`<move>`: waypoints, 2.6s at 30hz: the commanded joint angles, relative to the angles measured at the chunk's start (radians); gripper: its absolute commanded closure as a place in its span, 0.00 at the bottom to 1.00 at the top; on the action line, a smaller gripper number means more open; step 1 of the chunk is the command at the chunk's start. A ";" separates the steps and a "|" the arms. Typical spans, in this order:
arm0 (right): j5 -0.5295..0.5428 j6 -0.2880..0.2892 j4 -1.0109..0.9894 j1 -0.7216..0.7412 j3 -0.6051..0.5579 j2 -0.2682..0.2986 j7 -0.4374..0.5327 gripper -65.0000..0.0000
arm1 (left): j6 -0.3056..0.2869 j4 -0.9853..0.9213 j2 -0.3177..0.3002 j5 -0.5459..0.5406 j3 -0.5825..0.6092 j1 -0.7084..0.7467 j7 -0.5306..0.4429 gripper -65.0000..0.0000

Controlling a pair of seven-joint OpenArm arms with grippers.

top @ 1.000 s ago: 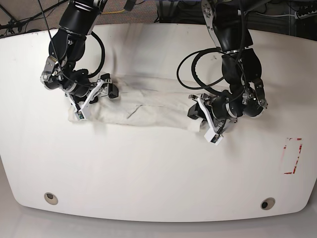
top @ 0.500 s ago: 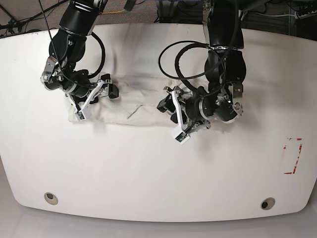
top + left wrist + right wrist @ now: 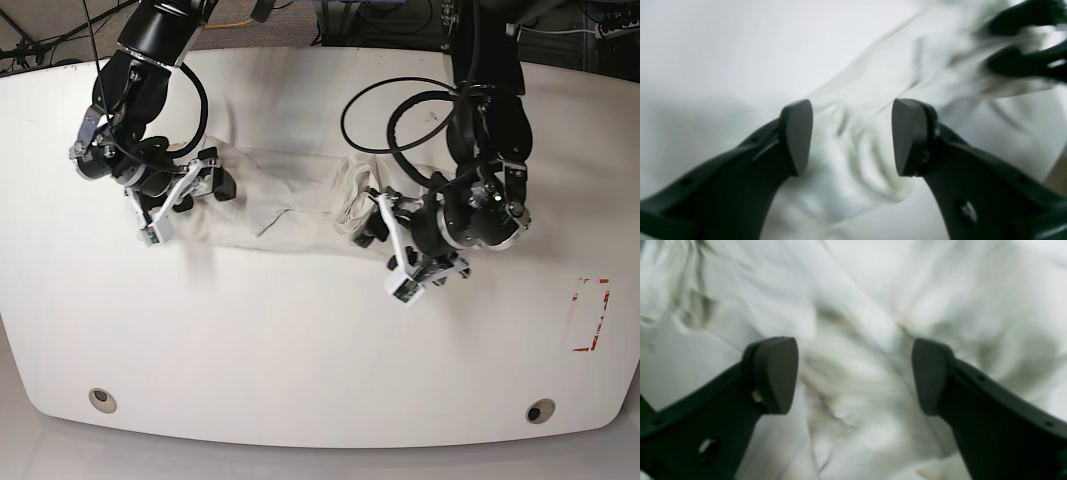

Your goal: Fold the T-shirt properly

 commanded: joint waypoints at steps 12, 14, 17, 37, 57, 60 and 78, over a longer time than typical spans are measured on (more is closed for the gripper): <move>0.182 0.001 -0.056 0.022 0.195 0.165 0.004 0.22 | 0.004 -0.179 -0.176 -0.012 -0.142 0.098 -0.257 0.47; 0.211 0.001 -0.056 0.022 0.170 0.172 -0.007 0.22 | 0.002 -0.184 -0.176 -0.014 -0.143 0.104 -0.271 0.47; 0.231 0.001 -0.042 0.024 0.092 0.165 -0.014 0.22 | 0.002 -0.185 -0.184 -0.018 -0.160 0.110 -0.285 0.47; -0.041 0.001 0.036 0.147 -0.244 -0.017 0.038 0.22 | -0.111 -0.087 -0.270 -0.012 -0.067 0.097 -0.331 0.64; -0.041 0.001 0.044 0.051 -0.138 0.041 0.039 0.22 | -0.176 -0.109 -0.109 0.150 0.326 0.071 -0.331 0.64; -0.041 0.001 0.044 0.045 -0.138 0.041 0.039 0.22 | -0.176 -0.175 -0.061 0.150 0.360 0.025 -0.331 0.64; -0.041 0.001 0.036 0.051 -0.138 0.038 0.041 0.22 | -0.176 -0.090 -0.133 0.153 0.208 -0.058 -0.253 0.64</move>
